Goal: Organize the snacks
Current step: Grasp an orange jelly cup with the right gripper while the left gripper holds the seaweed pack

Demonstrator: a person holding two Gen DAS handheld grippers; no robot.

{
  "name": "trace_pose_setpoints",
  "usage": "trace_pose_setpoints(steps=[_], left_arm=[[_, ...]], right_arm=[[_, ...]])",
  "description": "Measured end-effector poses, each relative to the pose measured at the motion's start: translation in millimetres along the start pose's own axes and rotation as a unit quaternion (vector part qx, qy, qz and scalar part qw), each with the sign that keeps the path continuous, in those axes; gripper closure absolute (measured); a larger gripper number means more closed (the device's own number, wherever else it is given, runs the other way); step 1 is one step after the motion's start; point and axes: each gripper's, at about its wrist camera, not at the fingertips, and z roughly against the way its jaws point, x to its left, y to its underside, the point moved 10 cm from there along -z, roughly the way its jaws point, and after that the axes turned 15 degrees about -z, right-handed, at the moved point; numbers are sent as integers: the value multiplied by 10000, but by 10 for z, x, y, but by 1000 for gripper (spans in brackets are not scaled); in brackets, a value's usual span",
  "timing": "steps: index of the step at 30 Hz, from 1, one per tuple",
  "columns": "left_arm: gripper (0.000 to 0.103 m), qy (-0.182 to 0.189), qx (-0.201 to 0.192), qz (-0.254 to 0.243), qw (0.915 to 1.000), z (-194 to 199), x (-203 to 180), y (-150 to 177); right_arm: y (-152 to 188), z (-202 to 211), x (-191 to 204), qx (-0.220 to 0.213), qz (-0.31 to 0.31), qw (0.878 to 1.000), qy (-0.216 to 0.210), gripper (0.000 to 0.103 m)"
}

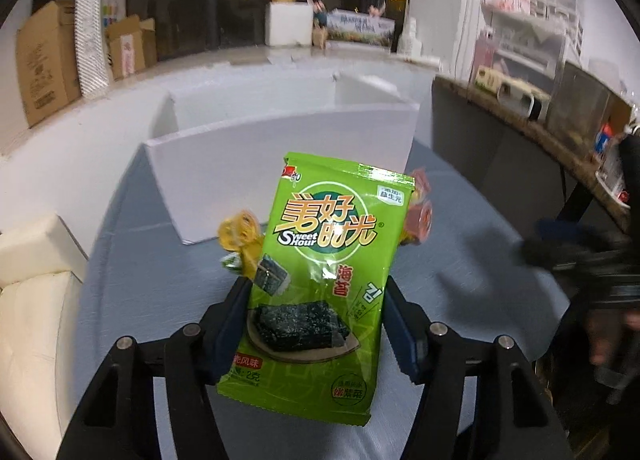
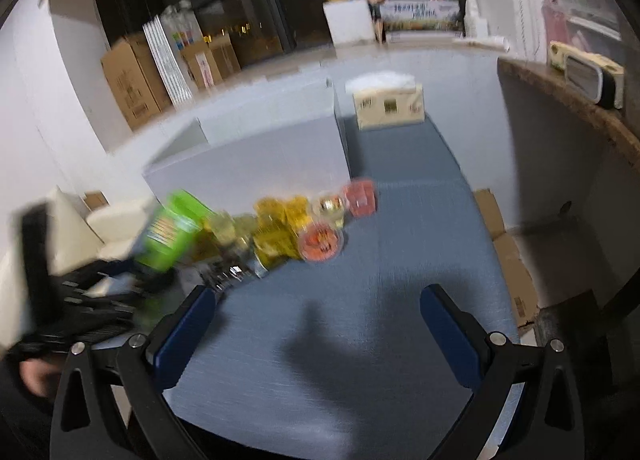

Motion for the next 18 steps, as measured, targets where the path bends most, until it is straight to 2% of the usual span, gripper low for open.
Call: trace_pose_setpoints(steps=[4,12,15,18], left_arm=[[35,-24,-220,246,9995,284,85,57],[35,-205,-283,494,9982,578,303,292],[35,-218,-287,542,9979,588,335,315],[35,-211,-299,555,9978,584,324,311]], right_arm=[[-27,-415,-10,302,39,9995,-66,0],[-223,-966,-35,399,48,9992,-13,0],[-224,-1076,-34,484,-42,9988,-32,6],[-220,-1128,-26,462,32,9989,-7,18]])
